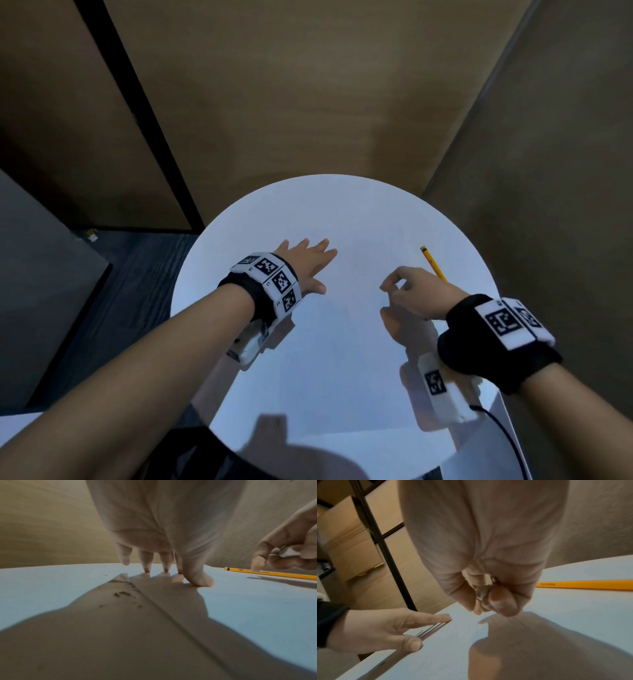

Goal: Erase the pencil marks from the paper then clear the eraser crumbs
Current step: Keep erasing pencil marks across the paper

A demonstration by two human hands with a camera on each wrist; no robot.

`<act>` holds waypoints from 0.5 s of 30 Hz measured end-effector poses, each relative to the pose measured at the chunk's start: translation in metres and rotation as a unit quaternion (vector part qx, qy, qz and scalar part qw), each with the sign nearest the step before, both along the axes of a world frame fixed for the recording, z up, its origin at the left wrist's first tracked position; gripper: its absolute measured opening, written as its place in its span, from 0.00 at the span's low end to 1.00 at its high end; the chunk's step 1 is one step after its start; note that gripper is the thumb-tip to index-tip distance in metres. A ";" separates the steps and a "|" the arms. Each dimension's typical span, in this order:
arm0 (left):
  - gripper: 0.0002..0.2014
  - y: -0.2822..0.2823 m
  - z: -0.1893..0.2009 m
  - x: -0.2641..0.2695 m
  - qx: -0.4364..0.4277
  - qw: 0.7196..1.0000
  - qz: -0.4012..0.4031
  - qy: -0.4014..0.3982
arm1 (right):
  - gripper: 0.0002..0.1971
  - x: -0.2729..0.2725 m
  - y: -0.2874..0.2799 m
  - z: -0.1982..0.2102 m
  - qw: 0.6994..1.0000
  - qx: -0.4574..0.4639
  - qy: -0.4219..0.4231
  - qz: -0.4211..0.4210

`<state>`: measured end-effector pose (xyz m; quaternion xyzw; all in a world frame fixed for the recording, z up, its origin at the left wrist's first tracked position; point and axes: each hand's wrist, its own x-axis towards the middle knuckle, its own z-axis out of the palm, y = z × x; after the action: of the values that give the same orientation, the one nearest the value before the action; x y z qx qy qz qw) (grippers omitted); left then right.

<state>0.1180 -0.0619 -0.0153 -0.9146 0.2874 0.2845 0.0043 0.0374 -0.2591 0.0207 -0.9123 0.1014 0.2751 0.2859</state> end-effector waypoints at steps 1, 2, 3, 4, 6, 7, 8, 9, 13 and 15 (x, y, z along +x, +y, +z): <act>0.31 0.000 0.002 -0.003 -0.015 1.000 0.000 -0.017 | 0.10 -0.002 -0.002 -0.003 1.000 0.015 0.000 -0.014; 0.25 0.000 0.003 -0.006 -0.032 0.999 -0.003 -0.043 | 0.11 -0.004 -0.003 -0.005 0.999 0.029 0.000 -0.024; 0.20 -0.001 0.003 -0.011 -0.047 0.996 -0.007 -0.073 | 0.12 -0.007 -0.004 -0.008 0.999 0.041 0.000 -0.030; 0.16 -0.002 0.003 -0.016 -0.058 0.993 -0.009 -0.100 | 0.12 -0.011 -0.005 -0.012 0.998 0.053 -0.005 -0.035; 0.18 -0.006 0.005 -0.027 -0.061 0.993 -0.006 -0.105 | 0.13 -0.016 -0.004 -0.018 0.997 0.065 -0.024 -0.043; 0.25 -0.009 0.006 -0.034 -0.046 0.996 -0.001 -0.078 | 0.14 -0.019 -0.004 -0.021 0.996 0.064 -0.039 -0.048; 0.35 -0.011 0.005 -0.041 -0.023 0.999 0.005 -0.037 | 0.14 -0.020 -0.003 -0.023 0.995 0.062 -0.053 -0.055; 0.46 -0.013 0.003 -0.048 -0.001 1.000 0.011 0.003 | 0.13 -0.022 -0.002 -0.025 0.994 0.062 -0.064 -0.065; 0.62 -0.019 -0.010 -0.066 0.037 0.998 0.008 0.047 | 0.07 -0.025 0.000 -0.028 0.984 0.100 -0.074 -0.125; 0.63 -0.021 -0.009 -0.066 0.040 0.998 0.010 0.044 | 0.05 -0.026 0.002 -0.025 0.978 0.130 -0.065 -0.151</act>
<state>0.0521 -0.0825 -0.0240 -0.9030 0.2670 0.3357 0.0252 0.0117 -0.2576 -0.0048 -0.8577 0.1824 0.1795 0.4460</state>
